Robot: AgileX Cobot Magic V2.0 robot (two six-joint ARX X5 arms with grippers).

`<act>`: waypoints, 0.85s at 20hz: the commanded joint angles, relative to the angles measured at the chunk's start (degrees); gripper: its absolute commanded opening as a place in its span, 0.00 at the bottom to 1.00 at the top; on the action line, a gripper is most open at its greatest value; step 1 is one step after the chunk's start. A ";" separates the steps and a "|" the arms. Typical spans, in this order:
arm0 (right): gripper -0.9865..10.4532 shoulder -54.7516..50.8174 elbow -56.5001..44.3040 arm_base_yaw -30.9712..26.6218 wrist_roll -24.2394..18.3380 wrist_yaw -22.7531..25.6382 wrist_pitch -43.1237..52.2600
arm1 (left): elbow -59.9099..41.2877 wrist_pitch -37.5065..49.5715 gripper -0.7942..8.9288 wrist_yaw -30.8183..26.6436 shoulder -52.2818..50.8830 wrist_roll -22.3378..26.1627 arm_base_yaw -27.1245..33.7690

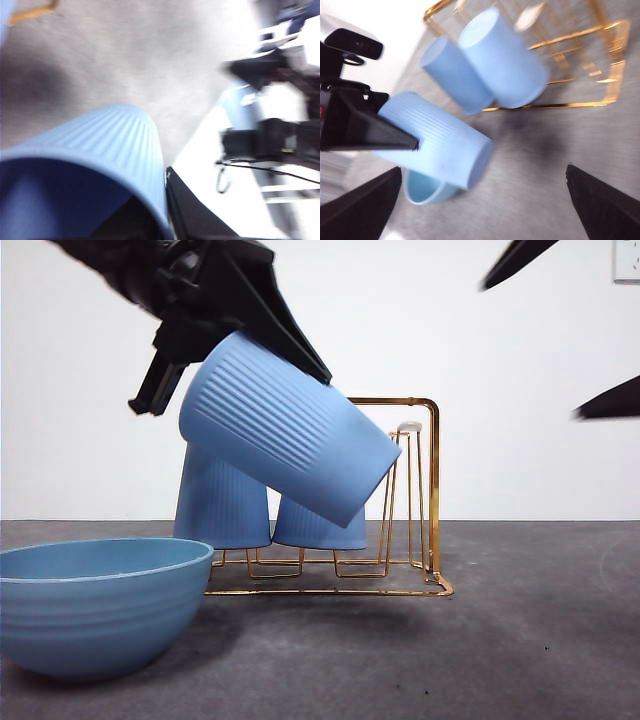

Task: Right arm lift cup from the cupboard, then place it on the right of the bowl

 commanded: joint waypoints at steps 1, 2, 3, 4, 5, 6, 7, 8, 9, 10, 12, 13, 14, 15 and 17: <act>0.54 -4.92 4.48 0.37 -3.85 3.13 -9.33 | 5.81 -4.85 0.09 -4.96 3.82 4.50 -2.21; 0.54 -6.99 6.56 0.37 -4.72 4.90 -13.60 | 8.31 -7.39 0.09 -7.39 5.40 5.49 -3.21; 0.54 -8.83 8.63 0.37 -5.66 6.75 -17.88 | 10.84 -9.88 0.09 -9.79 7.15 6.62 -4.15; 0.54 -10.34 10.47 0.37 -6.67 8.44 -21.73 | 13.22 -12.02 0.09 -12.28 8.96 7.72 -5.20; 0.54 -11.76 12.28 0.35 -7.74 10.49 -25.68 | 15.45 -13.94 0.09 -14.45 10.78 8.87 -6.34; 0.54 -12.92 13.92 0.35 -8.68 12.24 -29.18 | 17.53 -15.63 0.09 -16.74 12.59 10.21 -7.52; 0.53 -13.86 15.41 0.35 -9.70 13.79 -32.30 | 19.69 -17.62 0.09 -19.32 14.47 11.43 -8.72; 0.53 -14.60 16.72 0.35 -10.38 15.23 -35.06 | 21.62 -19.39 0.09 -22.25 16.24 12.74 -9.88; 0.53 -15.15 17.70 0.35 -11.10 16.11 -37.09 | 23.39 -21.14 0.09 -25.03 17.99 14.08 -11.08; 0.53 -15.54 18.47 0.35 -11.41 16.59 -38.66 | 24.96 -22.73 0.09 -27.78 19.61 15.12 -12.35; 0.53 -15.82 18.93 0.35 -11.87 16.61 -39.60 | 27.45 -24.85 0.09 -31.69 22.75 16.83 -14.53; 0.53 -15.82 18.93 0.35 -12.09 16.59 -39.67 | 28.57 -25.88 0.09 -33.75 24.15 17.16 -15.41; 0.53 -15.82 18.93 0.35 -12.09 16.61 -39.78 | 29.31 -26.53 0.09 -35.82 25.35 17.68 -16.35; 0.53 -15.82 18.93 0.35 -12.11 16.61 -39.78 | 29.77 -26.99 0.09 -38.21 26.53 18.25 -17.46; 0.53 -15.82 18.93 0.35 -12.46 16.61 -39.80 | 29.88 -27.15 0.09 -42.49 27.78 19.06 -18.99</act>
